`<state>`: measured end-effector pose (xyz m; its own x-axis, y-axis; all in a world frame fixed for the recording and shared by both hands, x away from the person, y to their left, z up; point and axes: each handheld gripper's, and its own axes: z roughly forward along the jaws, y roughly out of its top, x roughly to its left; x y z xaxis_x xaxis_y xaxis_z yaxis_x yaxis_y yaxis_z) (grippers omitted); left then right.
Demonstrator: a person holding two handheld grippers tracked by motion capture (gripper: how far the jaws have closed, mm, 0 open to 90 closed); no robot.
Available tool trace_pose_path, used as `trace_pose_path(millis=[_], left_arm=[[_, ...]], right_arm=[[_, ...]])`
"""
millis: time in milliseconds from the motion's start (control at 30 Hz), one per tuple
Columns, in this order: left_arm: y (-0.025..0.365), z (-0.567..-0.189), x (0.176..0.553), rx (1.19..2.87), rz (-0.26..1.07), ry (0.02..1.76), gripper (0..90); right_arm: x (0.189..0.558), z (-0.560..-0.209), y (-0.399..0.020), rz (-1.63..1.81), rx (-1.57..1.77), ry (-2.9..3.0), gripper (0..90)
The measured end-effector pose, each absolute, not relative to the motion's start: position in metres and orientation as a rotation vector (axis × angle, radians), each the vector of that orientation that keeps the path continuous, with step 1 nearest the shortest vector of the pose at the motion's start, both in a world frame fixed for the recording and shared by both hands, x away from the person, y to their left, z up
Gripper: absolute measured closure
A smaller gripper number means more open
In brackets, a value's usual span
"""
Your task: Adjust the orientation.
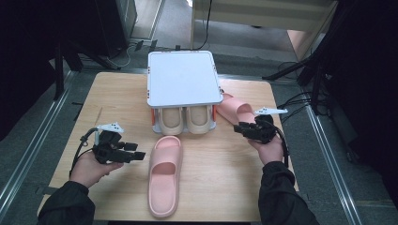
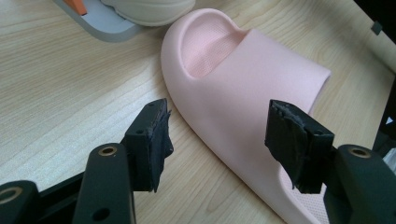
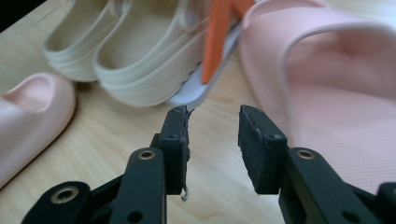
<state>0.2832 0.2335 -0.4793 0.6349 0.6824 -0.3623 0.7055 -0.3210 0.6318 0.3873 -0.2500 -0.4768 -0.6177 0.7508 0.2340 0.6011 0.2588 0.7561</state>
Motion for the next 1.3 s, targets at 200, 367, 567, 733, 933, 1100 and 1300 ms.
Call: trace_pose_path(millis=[200, 367, 567, 733, 933, 1100, 1300], left_arm=[[0.232, -0.482, 0.282, 2.067, -0.053, 1.088, 39.4], [0.234, -0.482, 0.278, 2.063, -0.050, 1.094, 39.2], [0.238, -0.484, 0.275, 2.052, -0.047, 1.110, 38.6], [0.240, -0.484, 0.271, 2.049, -0.045, 1.115, 38.3], [0.244, -0.485, 0.269, 2.039, -0.042, 1.128, 38.3], [0.244, -0.485, 0.269, 2.040, -0.045, 1.126, 38.2], [0.243, -0.486, 0.271, 2.033, -0.049, 1.128, 38.0]], right_arm=[[0.408, -0.484, -0.259, 1.266, 1.340, 2.307, 60.9], [0.428, -0.493, -0.253, 1.212, 1.349, 2.316, 60.2], [0.449, -0.505, -0.245, 1.175, 1.385, 2.339, 62.8], [0.460, -0.512, -0.240, 1.161, 1.401, 2.349, 70.9], [0.465, -0.508, -0.236, 1.154, 1.357, 2.360, 78.3], [0.466, -0.498, -0.236, 1.133, 1.344, 2.336, 84.9], [0.466, -0.483, -0.246, 1.186, 1.413, 2.286, 85.7]])
